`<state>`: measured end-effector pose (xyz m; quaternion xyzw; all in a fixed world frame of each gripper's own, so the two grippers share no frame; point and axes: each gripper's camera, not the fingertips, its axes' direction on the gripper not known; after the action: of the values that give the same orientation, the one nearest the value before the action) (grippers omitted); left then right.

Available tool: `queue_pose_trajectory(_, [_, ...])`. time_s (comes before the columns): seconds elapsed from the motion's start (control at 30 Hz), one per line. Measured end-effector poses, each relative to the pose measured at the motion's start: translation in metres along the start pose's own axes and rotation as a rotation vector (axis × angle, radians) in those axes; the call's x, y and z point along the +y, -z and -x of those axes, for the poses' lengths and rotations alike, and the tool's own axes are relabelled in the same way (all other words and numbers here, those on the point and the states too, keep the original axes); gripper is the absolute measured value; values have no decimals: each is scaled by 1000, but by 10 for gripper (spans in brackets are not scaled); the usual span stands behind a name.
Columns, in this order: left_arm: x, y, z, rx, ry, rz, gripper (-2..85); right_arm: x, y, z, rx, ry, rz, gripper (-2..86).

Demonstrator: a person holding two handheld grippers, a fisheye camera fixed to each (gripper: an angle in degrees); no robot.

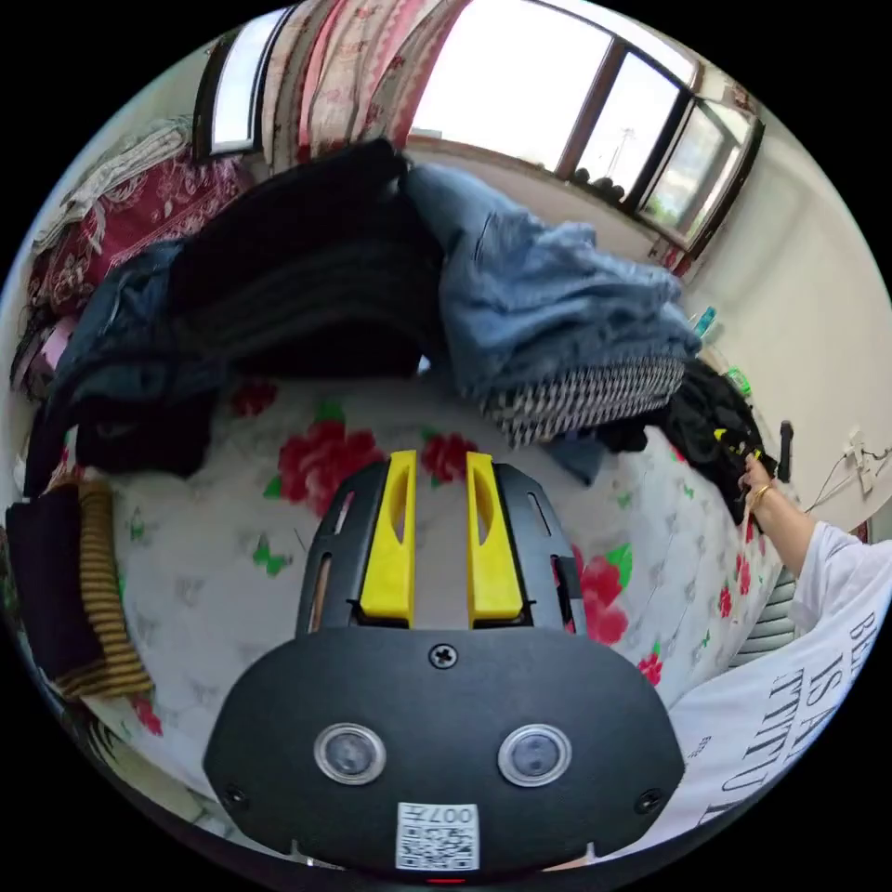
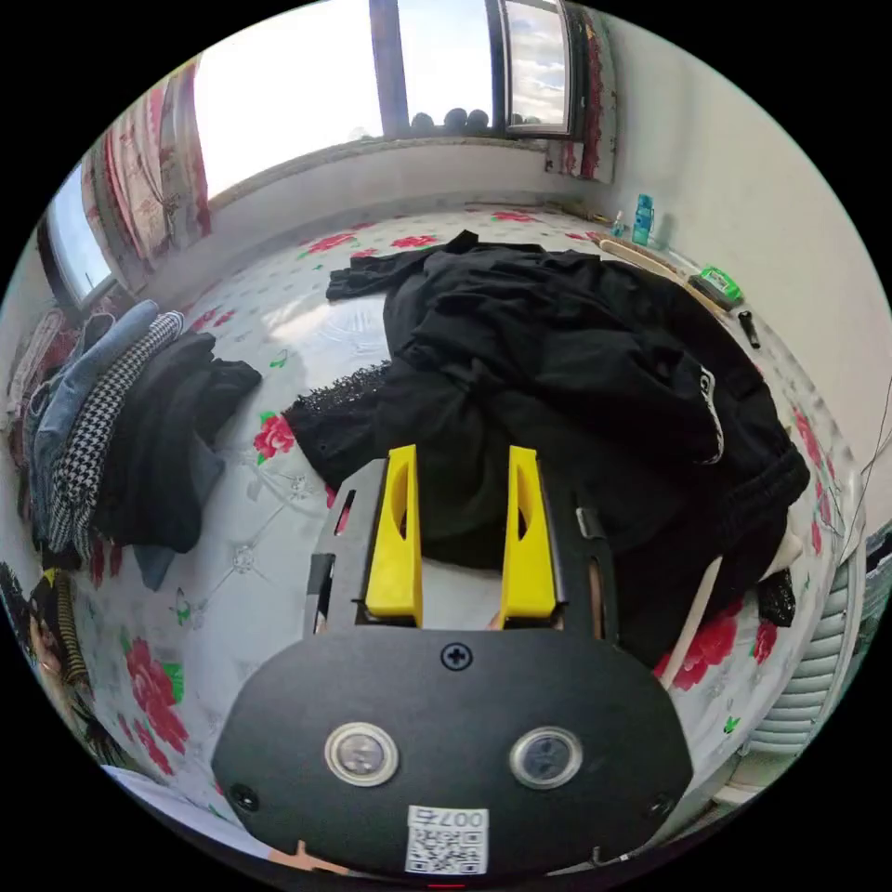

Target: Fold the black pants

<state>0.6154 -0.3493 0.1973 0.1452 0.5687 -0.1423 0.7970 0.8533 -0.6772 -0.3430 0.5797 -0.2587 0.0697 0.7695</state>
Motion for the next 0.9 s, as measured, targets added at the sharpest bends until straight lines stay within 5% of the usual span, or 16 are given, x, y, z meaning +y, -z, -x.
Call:
queue_pose_trajectory(0.17, [86,-18,-29,-41,-45,281,69,13,-69,-14,-105,-48,267,10])
queue_pose_trajectory(0.3, [106,-24,-48,13,-91,397,64,36,-39,12,-292,-5,146,0])
queue_pose_trajectory(0.5, [110,-24,-76,154,-147,407,66,165,54,158,-644,402,185,-2])
queue_pose_trajectory(0.73, [119,28,-53,167,-167,320,66,355,164,384,-1303,961,512,1])
queue_pose_trajectory(0.9, [144,70,10,71,-45,279,65,403,219,459,-1310,1264,550,17])
